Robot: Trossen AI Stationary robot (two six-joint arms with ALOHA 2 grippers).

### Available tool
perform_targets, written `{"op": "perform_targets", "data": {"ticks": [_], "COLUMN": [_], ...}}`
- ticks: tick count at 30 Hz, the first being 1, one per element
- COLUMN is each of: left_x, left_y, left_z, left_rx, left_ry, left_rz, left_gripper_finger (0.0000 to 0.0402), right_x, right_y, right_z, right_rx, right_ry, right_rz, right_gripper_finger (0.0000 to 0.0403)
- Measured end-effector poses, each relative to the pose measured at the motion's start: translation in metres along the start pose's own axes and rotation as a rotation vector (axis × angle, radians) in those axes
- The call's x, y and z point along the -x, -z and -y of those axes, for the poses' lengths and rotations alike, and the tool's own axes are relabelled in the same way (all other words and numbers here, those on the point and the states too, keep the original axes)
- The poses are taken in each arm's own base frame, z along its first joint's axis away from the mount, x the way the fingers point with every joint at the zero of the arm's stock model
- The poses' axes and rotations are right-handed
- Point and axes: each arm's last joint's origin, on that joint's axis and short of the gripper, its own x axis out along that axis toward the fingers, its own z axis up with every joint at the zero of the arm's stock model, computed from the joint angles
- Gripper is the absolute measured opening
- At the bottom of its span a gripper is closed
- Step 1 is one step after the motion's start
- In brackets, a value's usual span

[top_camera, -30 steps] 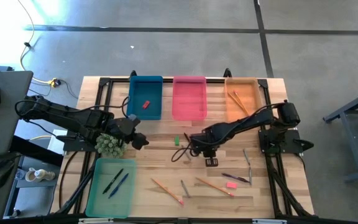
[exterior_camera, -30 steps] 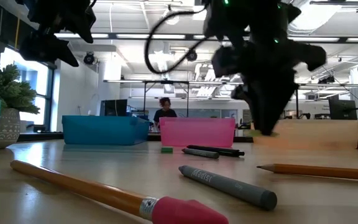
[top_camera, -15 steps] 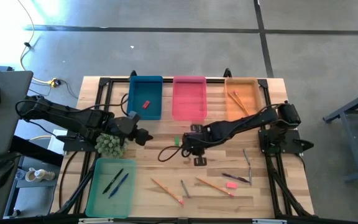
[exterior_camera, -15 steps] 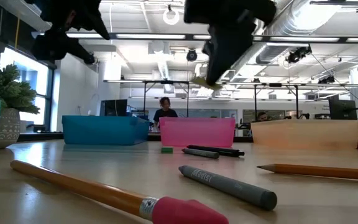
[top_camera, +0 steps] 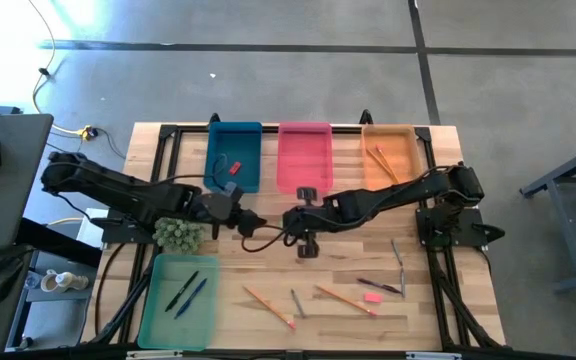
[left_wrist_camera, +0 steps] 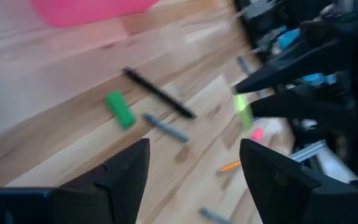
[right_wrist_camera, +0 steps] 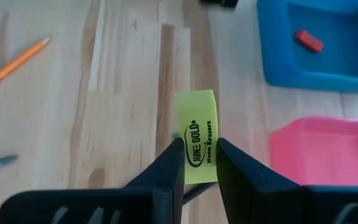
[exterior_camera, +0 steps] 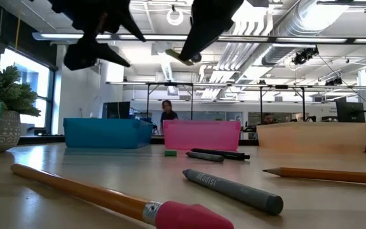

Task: Sort crayons/erasers/pens/pencils in bins
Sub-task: Put the light green eraser into the transparent blue bin

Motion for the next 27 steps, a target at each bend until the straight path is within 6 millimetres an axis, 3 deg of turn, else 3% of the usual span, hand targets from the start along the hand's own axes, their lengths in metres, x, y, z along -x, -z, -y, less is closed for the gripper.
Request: {"op": "perform_targets", "data": {"ticks": [9,18,27], "left_x": [-0.023,-0.032,-0.034], "left_y": [-0.005,-0.010,-0.013], "left_z": [0.006,0.008,0.008], "left_rx": [0.029,0.046,0.026], "left_ry": [0.069,0.138,0.142], "left_rz": [0.038,0.022,0.039], "left_gripper_finger": [0.0237,0.0232,0.0165], "right_x": [-0.001,-0.002,-0.003], "right_y": [-0.007,-0.010,-0.010], "right_z": [0.004,0.010,0.014], "right_rx": [-0.021,-0.039,-0.048], "right_ry": [0.021,0.040,0.045], "right_rz": [0.073,0.093,0.096], "right_gripper_finger": [0.0064,0.0064,0.0064]}}
